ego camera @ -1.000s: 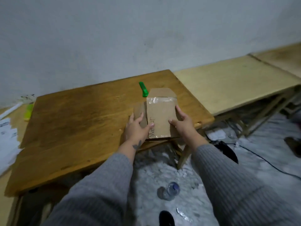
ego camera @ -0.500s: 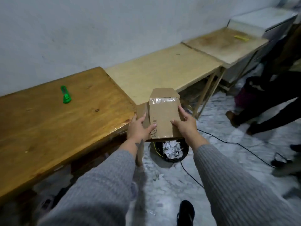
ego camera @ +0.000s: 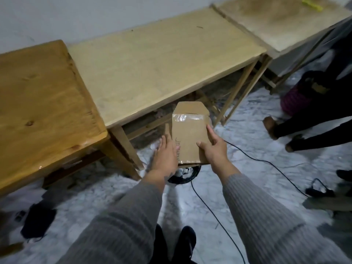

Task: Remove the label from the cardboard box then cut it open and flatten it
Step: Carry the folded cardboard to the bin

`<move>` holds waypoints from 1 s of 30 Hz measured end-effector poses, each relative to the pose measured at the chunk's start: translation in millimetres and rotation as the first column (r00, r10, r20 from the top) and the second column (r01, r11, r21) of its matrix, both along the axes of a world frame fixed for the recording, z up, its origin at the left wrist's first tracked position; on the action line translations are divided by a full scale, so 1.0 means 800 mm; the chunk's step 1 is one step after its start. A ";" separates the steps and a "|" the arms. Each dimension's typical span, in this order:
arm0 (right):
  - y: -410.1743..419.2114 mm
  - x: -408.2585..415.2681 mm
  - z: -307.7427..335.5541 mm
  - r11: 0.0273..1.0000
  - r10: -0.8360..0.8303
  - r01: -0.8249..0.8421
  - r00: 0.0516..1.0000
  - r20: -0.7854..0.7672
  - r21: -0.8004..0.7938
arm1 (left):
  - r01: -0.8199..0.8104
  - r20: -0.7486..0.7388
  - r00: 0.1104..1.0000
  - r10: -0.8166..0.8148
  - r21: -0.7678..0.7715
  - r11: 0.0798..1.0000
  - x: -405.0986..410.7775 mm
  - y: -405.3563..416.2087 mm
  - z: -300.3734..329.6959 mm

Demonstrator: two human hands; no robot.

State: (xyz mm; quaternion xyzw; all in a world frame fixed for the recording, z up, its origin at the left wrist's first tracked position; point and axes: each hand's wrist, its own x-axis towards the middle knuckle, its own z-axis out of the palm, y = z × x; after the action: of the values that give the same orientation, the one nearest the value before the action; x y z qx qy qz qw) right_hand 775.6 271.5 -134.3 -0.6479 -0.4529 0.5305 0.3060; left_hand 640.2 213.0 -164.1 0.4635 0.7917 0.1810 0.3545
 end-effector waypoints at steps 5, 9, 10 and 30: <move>0.042 0.001 -0.146 0.999 -0.031 0.031 0.999 0.008 -0.015 | -0.018 0.111 0.994 0.020 -0.016 1.000 0.002 0.047 -0.140; 0.070 0.002 -0.300 1.000 -0.023 0.023 0.997 0.072 0.003 | 0.050 0.151 0.987 -0.051 0.007 0.999 0.001 0.085 -0.289; 0.075 0.003 -0.336 1.000 -0.017 0.017 0.996 0.082 0.001 | 0.068 0.169 0.983 -0.067 -0.003 0.998 0.002 0.090 -0.329; 0.085 -0.005 -0.621 0.916 0.285 -0.391 0.486 0.826 -0.085 | 0.474 -0.275 0.762 -0.586 -0.380 0.794 0.012 0.120 -0.607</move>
State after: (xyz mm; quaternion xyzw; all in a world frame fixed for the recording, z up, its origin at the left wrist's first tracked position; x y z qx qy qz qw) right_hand 771.4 339.6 -630.9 -0.6988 -0.6901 0.1878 -0.0157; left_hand 649.8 308.7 -649.6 0.6395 0.6963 -0.1381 0.2952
